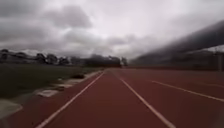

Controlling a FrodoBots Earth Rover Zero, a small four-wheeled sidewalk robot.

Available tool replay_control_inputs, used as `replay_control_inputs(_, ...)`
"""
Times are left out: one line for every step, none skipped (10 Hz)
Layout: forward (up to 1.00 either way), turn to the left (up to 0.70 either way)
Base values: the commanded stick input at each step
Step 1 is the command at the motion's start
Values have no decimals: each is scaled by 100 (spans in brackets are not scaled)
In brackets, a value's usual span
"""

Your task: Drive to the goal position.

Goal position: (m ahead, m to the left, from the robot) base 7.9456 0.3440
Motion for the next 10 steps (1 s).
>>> replay_control_inputs(70, 0)
replay_control_inputs(70, 0)
replay_control_inputs(70, 0)
replay_control_inputs(70, 0)
replay_control_inputs(70, 0)
replay_control_inputs(70, 0)
replay_control_inputs(70, 0)
replay_control_inputs(70, 0)
replay_control_inputs(70, 0)
replay_control_inputs(70, 0)
